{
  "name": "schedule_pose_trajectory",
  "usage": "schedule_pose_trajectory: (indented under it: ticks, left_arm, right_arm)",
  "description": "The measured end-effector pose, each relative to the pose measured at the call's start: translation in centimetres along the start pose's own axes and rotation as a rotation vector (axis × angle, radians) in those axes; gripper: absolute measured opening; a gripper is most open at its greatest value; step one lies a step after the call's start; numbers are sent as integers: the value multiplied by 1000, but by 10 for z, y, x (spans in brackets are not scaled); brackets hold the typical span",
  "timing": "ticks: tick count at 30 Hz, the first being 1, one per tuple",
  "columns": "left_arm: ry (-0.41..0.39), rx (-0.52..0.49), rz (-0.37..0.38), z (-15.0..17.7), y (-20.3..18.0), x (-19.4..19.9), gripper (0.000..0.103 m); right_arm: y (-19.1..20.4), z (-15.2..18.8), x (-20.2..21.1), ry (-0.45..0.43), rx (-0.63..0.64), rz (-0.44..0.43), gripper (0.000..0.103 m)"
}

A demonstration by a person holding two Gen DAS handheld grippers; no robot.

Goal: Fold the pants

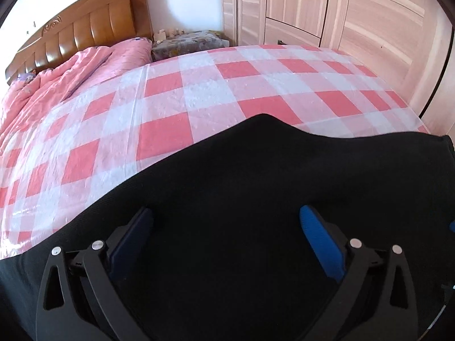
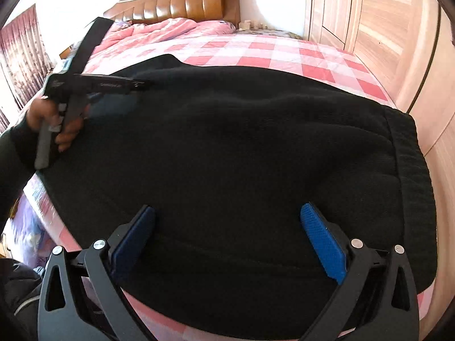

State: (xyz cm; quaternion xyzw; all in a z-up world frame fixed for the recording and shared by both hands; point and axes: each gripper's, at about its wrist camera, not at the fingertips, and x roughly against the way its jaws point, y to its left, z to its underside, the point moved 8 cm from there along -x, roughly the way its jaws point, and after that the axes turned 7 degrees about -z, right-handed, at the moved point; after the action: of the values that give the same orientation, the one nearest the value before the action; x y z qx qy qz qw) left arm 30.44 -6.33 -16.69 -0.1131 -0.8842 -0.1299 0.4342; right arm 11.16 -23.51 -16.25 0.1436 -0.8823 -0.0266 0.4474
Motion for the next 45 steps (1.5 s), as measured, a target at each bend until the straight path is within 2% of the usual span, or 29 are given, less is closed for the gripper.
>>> schedule_pose_trajectory:
  ticks: [6,7,9,10,12,14,16,17,19,20,21,23,26,32,34,36,37,39,40,42,45]
  left_arm:
    - [0,1,4,1,0,-1,102]
    - [4,-2,2,1,0,1,102]
    - [9,3,-43,2,-1,15,101]
    - [-14,9,-47,1,-3,25,101]
    - [-86,-4,18,-9,-24,55,101]
    - [-100,-66,59,-21,-54,63,101]
    - [-77,-156,86,-30,-91,55,101]
    - [-50,-201,80,-31,-108,42,101]
    - [-13,-223,59,-32,-122,20,101]
    - [7,-229,60,-31,-125,10,102]
    - [-6,-206,85,-32,-125,2,102]
    - [-19,-170,125,-33,-120,-3,102]
    - [-35,-178,124,-33,-119,-5,102]
    - [-41,-163,112,-36,-119,-3,102]
    - [-42,-126,67,-34,-106,11,101]
    - [-84,-73,111,-30,-91,39,101]
    - [-122,-38,151,-23,-78,62,101]
    - [-173,18,155,-5,-48,93,101]
    - [-180,44,132,7,-30,102,101]
    - [-149,108,45,42,16,104,101]
    - [-73,176,-64,95,69,96,101]
  right_arm:
    - [-1,-1,5,-24,11,-1,98]
    - [-2,-3,10,-21,7,25,98]
    - [-7,-9,38,-88,18,94,98]
    - [-9,-6,53,-123,9,94,98]
    - [-30,-4,70,-152,-56,83,98]
    - [-51,0,71,-136,-91,121,98]
    - [-61,0,65,-109,-93,158,98]
    - [-61,-2,60,-106,-80,143,98]
    - [-53,-5,46,-84,-53,109,98]
    - [-54,-3,37,-50,-38,130,98]
    - [-57,2,30,-19,-4,176,99]
    - [-59,6,30,-48,11,150,99]
    - [-64,20,36,-59,-13,96,99]
    - [-58,19,39,-51,-28,122,99]
    - [-55,14,41,-32,-40,166,98]
    - [-46,7,50,-51,-34,220,98]
    - [-30,0,56,-89,-9,195,98]
    - [3,-5,60,-127,40,85,98]
    - [20,-8,59,-140,66,48,98]
    - [35,-9,49,-124,89,46,98]
    - [51,2,21,-42,101,37,98]
